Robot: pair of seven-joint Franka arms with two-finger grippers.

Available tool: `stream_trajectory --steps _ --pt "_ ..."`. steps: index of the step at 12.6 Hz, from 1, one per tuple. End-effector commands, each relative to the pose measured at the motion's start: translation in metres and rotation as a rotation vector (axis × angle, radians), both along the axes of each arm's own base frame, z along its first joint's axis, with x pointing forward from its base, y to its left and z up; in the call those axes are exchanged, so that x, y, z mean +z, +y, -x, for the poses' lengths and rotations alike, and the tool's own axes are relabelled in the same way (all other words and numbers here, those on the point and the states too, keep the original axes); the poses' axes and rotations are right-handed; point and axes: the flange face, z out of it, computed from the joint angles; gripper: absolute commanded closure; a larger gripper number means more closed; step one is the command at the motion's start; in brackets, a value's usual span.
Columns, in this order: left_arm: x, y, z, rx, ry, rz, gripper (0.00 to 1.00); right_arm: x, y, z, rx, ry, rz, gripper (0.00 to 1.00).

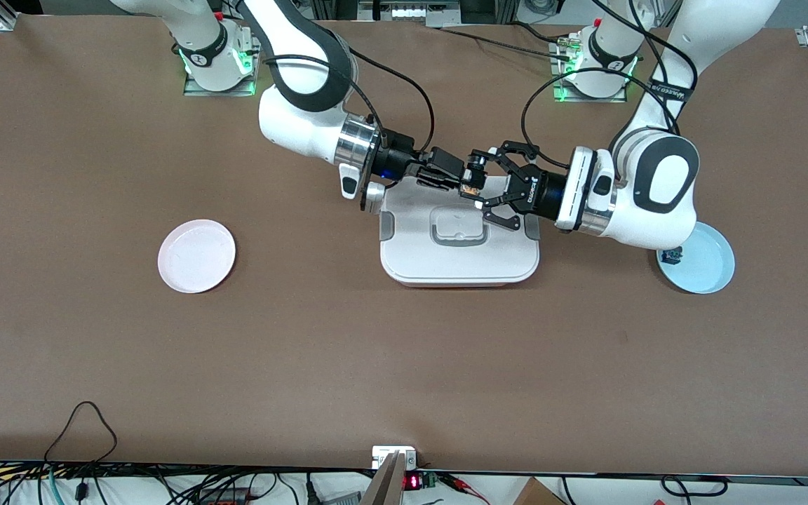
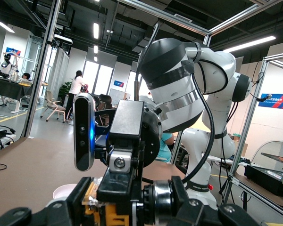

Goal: Transfer orange switch to right arm and place
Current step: 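Grasp the switch with the right gripper while the left gripper opens, then carry the switch to the white plate while the left gripper withdraws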

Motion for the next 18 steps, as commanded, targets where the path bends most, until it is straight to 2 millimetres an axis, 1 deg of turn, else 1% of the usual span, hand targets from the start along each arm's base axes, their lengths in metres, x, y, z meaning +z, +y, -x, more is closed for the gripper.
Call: stream_trajectory --steps 1,3,5,6,7,9,10,11,12,13,15,16,17,18 --pt "0.000 0.002 -0.002 0.022 -0.008 0.024 0.00 0.020 -0.017 -0.016 -0.038 -0.037 -0.015 1.00" --pt "0.001 0.001 -0.002 0.020 -0.008 0.024 0.00 0.027 -0.031 -0.027 -0.042 -0.053 -0.017 1.00" --pt "0.001 0.002 -0.002 0.022 -0.007 0.023 0.00 0.032 -0.044 -0.038 -0.007 -0.048 -0.014 1.00" --pt "0.002 0.003 -0.002 0.022 -0.008 0.024 0.00 0.031 -0.055 -0.046 0.012 -0.054 0.014 1.00" --pt "0.002 0.004 -0.003 0.025 -0.008 0.024 0.00 0.035 -0.068 -0.053 0.050 -0.061 0.029 1.00" --pt "0.002 0.011 -0.004 0.028 -0.006 0.020 0.00 0.034 -0.107 -0.067 0.144 -0.050 0.069 1.00" --pt "0.003 0.018 -0.006 0.033 -0.011 0.015 0.00 0.040 -0.126 -0.074 0.181 -0.037 0.078 1.00" --pt "-0.001 0.029 -0.007 0.035 -0.015 -0.003 0.00 0.043 -0.146 -0.083 0.222 -0.018 0.093 1.00" --pt "0.001 0.040 -0.006 0.016 -0.027 -0.024 0.00 0.048 -0.169 -0.091 0.263 -0.017 0.104 1.00" --pt "0.000 0.055 -0.007 0.008 -0.029 -0.042 0.00 0.048 -0.197 -0.098 0.319 -0.016 0.129 1.00" --pt "-0.003 0.081 -0.007 -0.011 -0.030 -0.070 0.00 0.054 -0.255 -0.105 0.419 -0.012 0.179 1.00" --pt "-0.004 0.092 -0.008 -0.011 -0.030 -0.076 0.00 0.060 -0.286 -0.105 0.476 -0.004 0.213 1.00" --pt "-0.005 0.109 -0.009 -0.006 -0.033 -0.102 0.00 0.067 -0.323 -0.100 0.526 0.005 0.275 1.00" --pt "-0.006 0.124 -0.010 -0.001 -0.039 -0.132 0.00 0.078 -0.350 -0.094 0.565 0.005 0.362 1.00"
